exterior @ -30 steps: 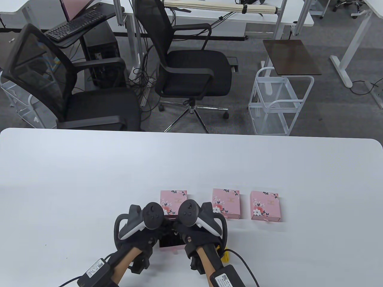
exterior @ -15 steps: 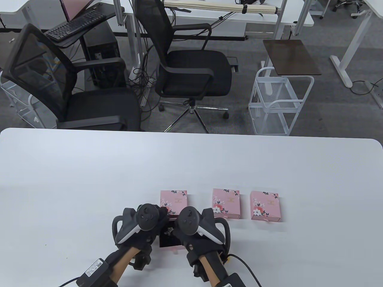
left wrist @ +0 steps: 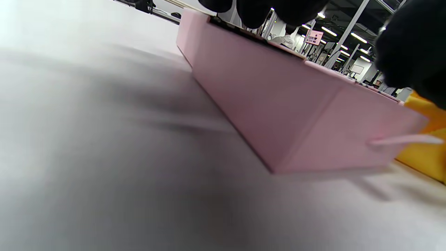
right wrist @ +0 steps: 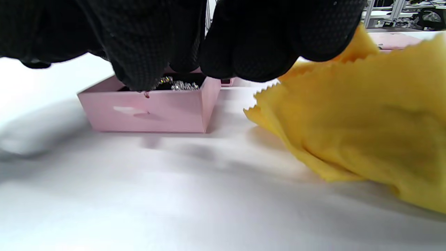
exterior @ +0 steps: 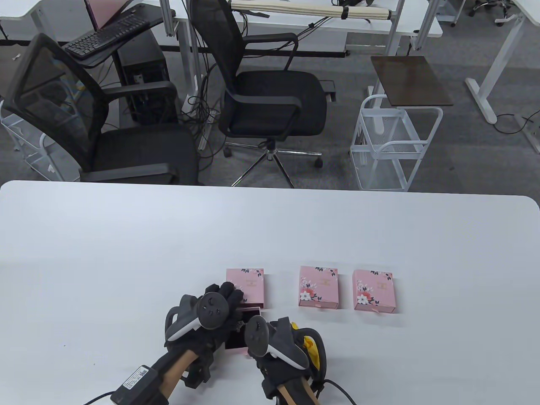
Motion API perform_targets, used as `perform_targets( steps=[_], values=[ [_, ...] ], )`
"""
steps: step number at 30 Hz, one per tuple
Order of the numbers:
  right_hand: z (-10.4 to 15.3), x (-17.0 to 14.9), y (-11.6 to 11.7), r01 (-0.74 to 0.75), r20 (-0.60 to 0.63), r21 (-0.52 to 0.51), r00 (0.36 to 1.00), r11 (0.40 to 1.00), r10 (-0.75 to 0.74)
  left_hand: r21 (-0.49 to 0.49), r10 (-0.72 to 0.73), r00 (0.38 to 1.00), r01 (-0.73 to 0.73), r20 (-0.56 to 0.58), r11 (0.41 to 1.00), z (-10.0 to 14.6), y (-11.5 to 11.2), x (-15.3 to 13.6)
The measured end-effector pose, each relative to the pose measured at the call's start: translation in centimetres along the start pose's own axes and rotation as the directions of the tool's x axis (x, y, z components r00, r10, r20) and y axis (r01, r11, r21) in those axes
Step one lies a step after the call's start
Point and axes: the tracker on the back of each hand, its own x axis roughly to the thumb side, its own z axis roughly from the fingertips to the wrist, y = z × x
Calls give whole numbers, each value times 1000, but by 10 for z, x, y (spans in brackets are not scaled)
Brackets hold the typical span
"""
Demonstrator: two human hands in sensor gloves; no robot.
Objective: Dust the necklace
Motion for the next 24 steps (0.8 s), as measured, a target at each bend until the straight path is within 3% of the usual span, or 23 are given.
perform_targets(
  steps=[4, 11, 24],
  values=[
    [-3, 2, 6, -25, -20, -11, 1000, 1000, 24, -45, -17, 1000, 17, -5, 999, -2, -4, -2],
    [-8, 4, 19, -92, -30, -37, 995, 995, 91, -43, 10, 1000, -10, -9, 999, -1, -2, -4],
    [-7, 4, 18, -97, 8, -158, 995, 983, 99, -49, 29, 1000, -30, -10, 998, -1, -1, -5]
  ],
)
